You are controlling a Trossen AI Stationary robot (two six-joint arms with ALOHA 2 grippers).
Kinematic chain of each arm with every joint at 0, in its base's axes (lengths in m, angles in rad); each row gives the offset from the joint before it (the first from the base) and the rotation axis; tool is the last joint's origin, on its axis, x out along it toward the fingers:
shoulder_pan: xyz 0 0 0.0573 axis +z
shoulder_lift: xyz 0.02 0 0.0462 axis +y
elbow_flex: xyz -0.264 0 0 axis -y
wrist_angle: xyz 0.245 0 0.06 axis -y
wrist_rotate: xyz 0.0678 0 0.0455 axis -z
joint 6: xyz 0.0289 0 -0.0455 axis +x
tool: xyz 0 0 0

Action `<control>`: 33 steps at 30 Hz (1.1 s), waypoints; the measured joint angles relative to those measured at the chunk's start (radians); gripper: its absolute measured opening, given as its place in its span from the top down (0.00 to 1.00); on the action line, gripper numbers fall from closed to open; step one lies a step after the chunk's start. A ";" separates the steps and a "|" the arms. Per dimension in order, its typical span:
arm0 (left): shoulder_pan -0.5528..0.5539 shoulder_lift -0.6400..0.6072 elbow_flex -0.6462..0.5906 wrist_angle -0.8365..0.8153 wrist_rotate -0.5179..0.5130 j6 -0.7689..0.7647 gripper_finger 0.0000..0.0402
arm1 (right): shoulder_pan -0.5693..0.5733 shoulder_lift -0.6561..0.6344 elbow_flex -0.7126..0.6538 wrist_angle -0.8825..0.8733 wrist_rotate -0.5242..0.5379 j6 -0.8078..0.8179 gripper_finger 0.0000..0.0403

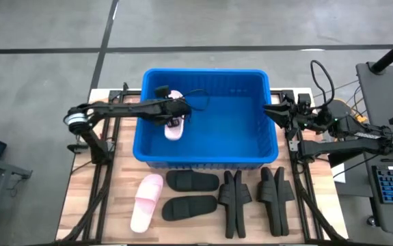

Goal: Pick and place slides into bin
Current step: Put the left pink slipper into the blue bin

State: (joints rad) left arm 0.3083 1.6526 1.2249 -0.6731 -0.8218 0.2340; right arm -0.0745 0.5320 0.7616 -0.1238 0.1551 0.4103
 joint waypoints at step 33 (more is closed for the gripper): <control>0.200 0.038 -0.216 0.327 0.071 0.348 0.97 | 0.000 0.000 0.000 -0.001 0.000 -0.018 0.73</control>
State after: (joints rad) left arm 0.5087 1.6910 1.0088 -0.3458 -0.7507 0.5824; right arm -0.0742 0.5319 0.7612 -0.1248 0.1551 0.3927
